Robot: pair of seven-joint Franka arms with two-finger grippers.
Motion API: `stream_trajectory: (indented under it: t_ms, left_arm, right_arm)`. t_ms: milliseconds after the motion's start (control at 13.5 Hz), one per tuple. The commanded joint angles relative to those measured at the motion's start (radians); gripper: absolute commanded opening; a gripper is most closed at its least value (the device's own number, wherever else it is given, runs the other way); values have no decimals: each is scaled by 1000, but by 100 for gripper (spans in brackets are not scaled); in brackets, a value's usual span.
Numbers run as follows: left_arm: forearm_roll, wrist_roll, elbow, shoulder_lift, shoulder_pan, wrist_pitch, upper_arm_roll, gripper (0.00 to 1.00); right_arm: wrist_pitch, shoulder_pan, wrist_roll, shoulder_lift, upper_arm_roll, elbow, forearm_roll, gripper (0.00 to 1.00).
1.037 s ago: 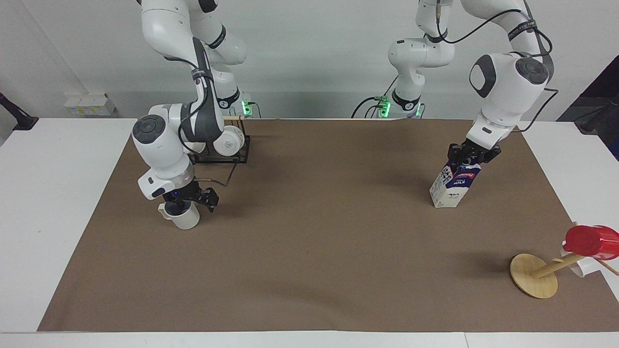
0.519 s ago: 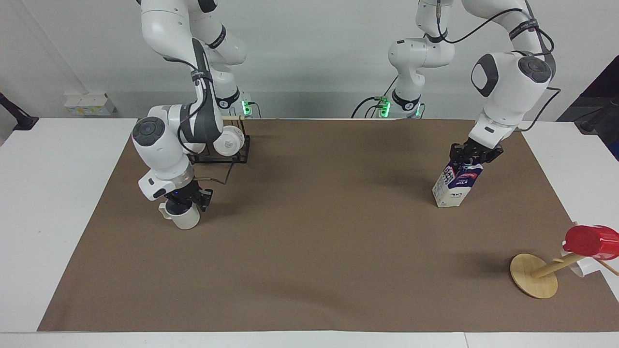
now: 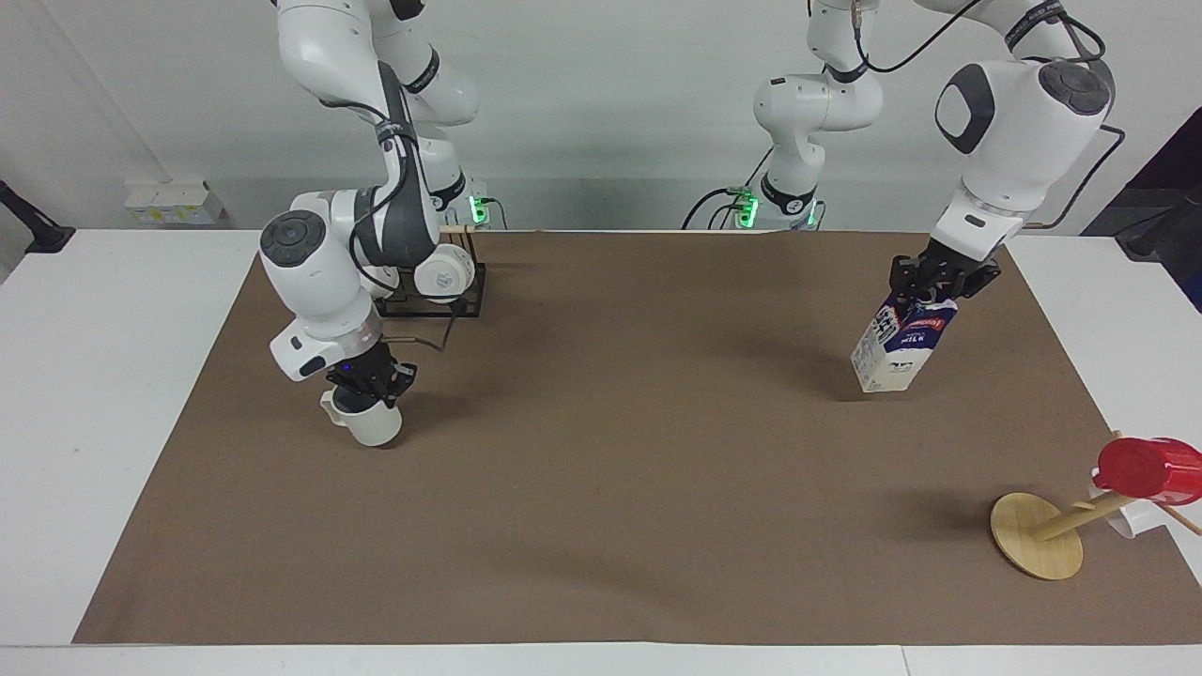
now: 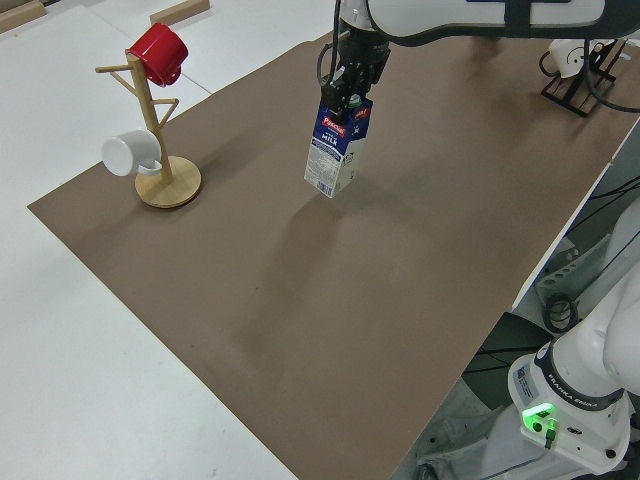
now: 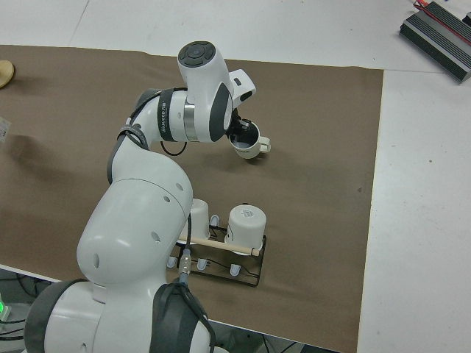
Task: Place cup and milk on table
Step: 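Carry the mug to mid-table with the right gripper while the left gripper brings the carton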
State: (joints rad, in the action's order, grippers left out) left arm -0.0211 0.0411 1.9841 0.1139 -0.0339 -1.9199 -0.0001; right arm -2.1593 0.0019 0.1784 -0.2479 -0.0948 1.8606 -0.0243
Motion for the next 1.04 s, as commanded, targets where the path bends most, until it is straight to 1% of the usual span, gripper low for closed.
stream_trajectory:
  t_ms: [0, 148, 222, 444, 593, 741, 963]
  left_arm:
    - [6, -21, -13, -7, -3, 21, -6, 51]
    - [4, -35, -16, -7, -4, 18, -9, 50]
    - [4, -56, -18, -8, -20, 15, -9, 50]
    - [4, -177, -76, -40, -84, 18, -9, 50]
    - [-28, -282, -97, -56, -133, -1, -9, 49]
    - [-45, -343, -132, -74, -171, -4, -9, 48]
    - [-45, -403, -139, -82, -216, -5, -11, 48]
  right_arm:
    - [26, 103, 134, -8, -2, -61, -6, 0]
    - [13, 192, 222, -11, -2, -69, -2, 0]
    - [24, 237, 264, -20, -2, -95, 0, 0]
    - [30, 335, 416, -85, -2, -167, -6, 0]
    - [26, 418, 482, -116, 1, -175, -6, 0]
    - [21, 438, 515, -129, -2, -176, -14, 0]
    - [32, 493, 617, -129, -2, -167, -16, 0]
